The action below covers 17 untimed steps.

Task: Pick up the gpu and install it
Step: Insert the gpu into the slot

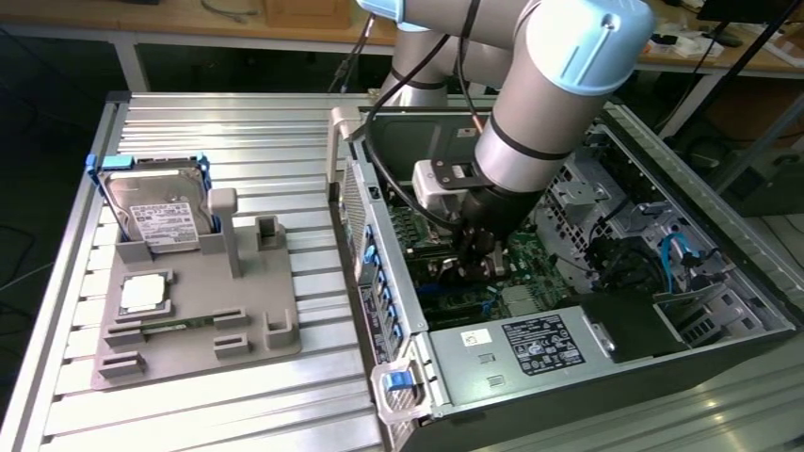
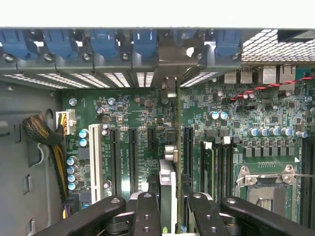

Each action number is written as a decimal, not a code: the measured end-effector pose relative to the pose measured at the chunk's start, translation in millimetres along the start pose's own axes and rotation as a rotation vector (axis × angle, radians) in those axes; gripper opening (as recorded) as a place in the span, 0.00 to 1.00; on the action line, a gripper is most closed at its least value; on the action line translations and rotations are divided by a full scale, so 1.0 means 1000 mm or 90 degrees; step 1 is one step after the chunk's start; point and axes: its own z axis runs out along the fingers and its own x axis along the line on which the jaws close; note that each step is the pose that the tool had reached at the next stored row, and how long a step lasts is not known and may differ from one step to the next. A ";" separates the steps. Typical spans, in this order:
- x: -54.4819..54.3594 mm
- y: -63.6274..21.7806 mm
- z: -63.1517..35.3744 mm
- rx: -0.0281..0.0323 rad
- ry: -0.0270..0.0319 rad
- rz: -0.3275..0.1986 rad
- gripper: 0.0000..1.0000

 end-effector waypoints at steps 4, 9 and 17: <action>-0.001 0.0001 0.0017 0.0000 0.0000 0.000 0.27; -0.001 0.0006 0.0037 -0.0001 0.0001 0.000 0.27; -0.001 0.0016 0.0050 0.0000 -0.0001 0.000 0.27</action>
